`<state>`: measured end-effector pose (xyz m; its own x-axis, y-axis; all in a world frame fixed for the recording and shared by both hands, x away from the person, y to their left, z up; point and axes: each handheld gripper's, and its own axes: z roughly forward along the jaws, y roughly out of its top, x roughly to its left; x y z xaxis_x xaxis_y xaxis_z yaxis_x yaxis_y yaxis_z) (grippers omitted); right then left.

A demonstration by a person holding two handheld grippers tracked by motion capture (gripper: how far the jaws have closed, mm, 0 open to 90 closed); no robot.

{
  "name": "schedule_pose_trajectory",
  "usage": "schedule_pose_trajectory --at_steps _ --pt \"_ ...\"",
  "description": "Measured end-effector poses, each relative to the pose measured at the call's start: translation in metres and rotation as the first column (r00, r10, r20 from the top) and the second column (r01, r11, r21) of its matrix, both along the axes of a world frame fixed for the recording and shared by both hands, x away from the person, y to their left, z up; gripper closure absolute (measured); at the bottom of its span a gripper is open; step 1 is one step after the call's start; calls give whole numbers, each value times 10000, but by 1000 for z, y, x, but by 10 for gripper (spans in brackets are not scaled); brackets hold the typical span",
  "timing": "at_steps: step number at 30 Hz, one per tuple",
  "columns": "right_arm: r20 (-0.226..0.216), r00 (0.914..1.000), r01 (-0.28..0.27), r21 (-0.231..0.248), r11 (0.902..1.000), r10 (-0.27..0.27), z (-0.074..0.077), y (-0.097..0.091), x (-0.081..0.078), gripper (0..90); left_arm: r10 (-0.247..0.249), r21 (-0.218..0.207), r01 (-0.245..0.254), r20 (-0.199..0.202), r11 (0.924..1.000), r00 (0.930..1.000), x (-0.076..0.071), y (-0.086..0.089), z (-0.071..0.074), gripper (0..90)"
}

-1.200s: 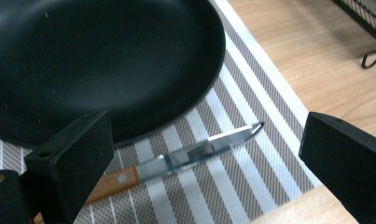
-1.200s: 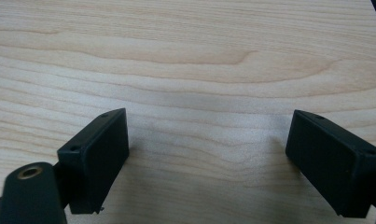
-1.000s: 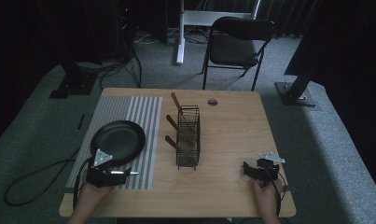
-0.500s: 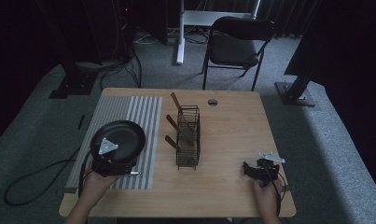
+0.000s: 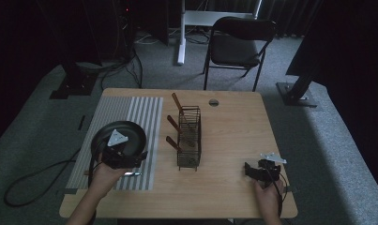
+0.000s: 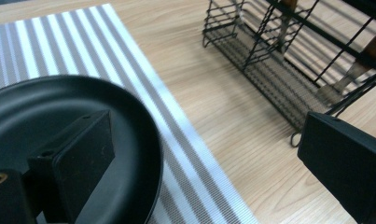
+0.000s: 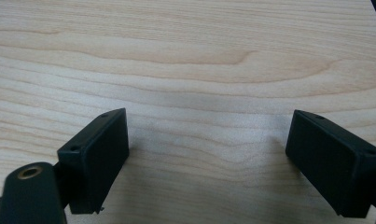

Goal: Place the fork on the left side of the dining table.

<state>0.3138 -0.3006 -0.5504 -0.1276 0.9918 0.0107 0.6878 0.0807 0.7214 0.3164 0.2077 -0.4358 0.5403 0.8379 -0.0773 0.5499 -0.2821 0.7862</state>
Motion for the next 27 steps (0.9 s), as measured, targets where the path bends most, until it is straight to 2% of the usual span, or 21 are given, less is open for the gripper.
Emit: schedule_pose_trajectory --at_steps 2,8,14,15,17,18,27 --pt "0 10000 1 2 10000 -1 0 0 0 129 -84 -97 85 18 9999 10000 3 -3 3 41" --pt "0 10000 0 1 10000 0 0 0 0 129 -237 71 235 183 9997 9996 10 -11 9 41" --pt "2 10000 2 6 10000 -2 0 0 0 129 -345 -38 346 210 9994 9992 16 -15 15 41" --pt "-2 10000 3 5 10000 -3 0 0 0 129 -244 156 240 313 9996 9992 21 -19 23 41" --pt "1 10000 6 12 10000 -6 0 0 0 129 -290 83 288 278 9995 9992 25 -22 27 41" --pt "0 10000 8 13 10000 -8 0 0 0 129 -273 178 267 341 9995 9990 26 -23 29 41" --pt "-3 10000 -1 8 10000 1 0 0 0 129 -352 -115 356 325 9993 9989 45 -33 41 41"
